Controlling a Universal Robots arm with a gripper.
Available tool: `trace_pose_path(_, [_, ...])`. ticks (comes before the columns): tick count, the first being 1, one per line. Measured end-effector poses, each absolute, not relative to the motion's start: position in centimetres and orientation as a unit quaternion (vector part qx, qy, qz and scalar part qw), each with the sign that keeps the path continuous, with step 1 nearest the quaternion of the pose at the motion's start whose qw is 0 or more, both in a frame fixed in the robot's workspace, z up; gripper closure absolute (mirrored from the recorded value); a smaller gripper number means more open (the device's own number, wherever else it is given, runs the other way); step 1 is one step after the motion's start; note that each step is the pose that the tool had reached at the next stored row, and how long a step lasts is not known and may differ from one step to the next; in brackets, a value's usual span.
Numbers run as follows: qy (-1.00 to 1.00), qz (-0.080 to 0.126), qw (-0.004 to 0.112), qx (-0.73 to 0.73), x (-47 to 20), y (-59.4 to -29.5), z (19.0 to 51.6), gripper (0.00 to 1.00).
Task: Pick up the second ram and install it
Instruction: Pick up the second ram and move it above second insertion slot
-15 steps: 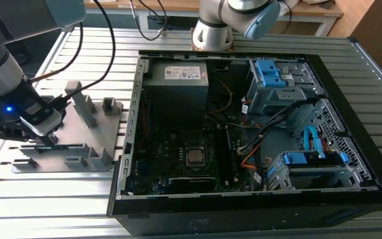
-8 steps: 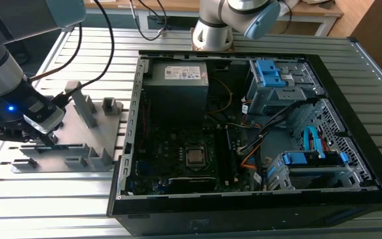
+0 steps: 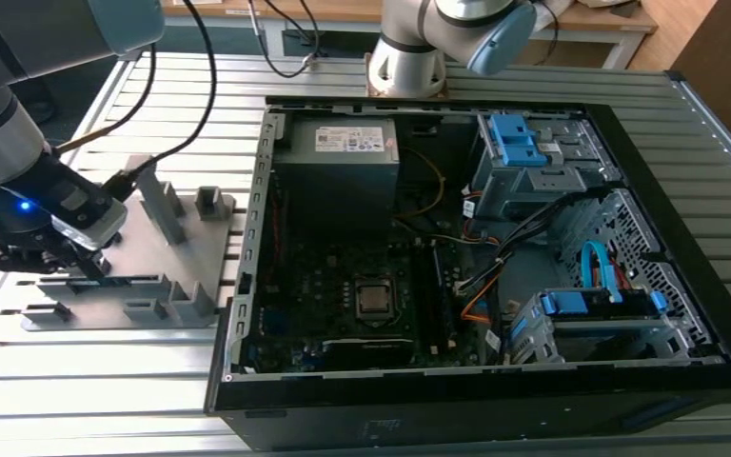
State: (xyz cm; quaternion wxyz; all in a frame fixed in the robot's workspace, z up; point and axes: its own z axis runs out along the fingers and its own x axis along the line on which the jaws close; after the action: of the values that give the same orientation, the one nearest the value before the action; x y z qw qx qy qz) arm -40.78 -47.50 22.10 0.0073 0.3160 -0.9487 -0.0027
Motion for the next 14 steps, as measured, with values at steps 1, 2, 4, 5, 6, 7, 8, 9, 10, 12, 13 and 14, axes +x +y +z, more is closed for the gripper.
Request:
trace_pose_path(1, [-0.947,-0.003,0.007,0.321,-40.78,-47.5,22.1,0.9])
trace_pose_path(2, [-0.946,-0.003,0.007,0.325,-40.78,-47.5,22.1,0.9])
trace_pose_path(4, [-0.943,-0.003,0.007,0.334,-40.78,-47.5,22.1,0.9])
trace_pose_path(5, [-0.941,-0.003,0.007,0.338,-40.78,-47.5,22.1,0.9])
trace_pose_path(6, [-0.94,-0.003,0.007,0.342,-40.78,-47.5,22.1,0.9])
trace_pose_path(7, [-0.938,-0.003,0.007,0.346,-40.78,-47.5,22.1,0.9])
trace_pose_path(8, [-0.937,-0.002,0.007,0.35,-40.78,-47.5,22.1,0.9])
trace_pose_path(9, [-0.935,-0.002,0.007,0.353,-40.78,-47.5,22.1,0.9])
trace_pose_path(10, [-0.934,-0.002,0.007,0.357,-40.78,-47.5,22.1,0.9])
trace_pose_path(12, [-0.931,-0.002,0.007,0.364,-40.78,-47.5,22.1,0.9])
trace_pose_path(13, [-0.93,-0.002,0.007,0.367,-40.78,-47.5,22.1,0.9])
trace_pose_path(14, [-0.929,-0.002,0.007,0.37,-40.78,-47.5,22.1,0.9])
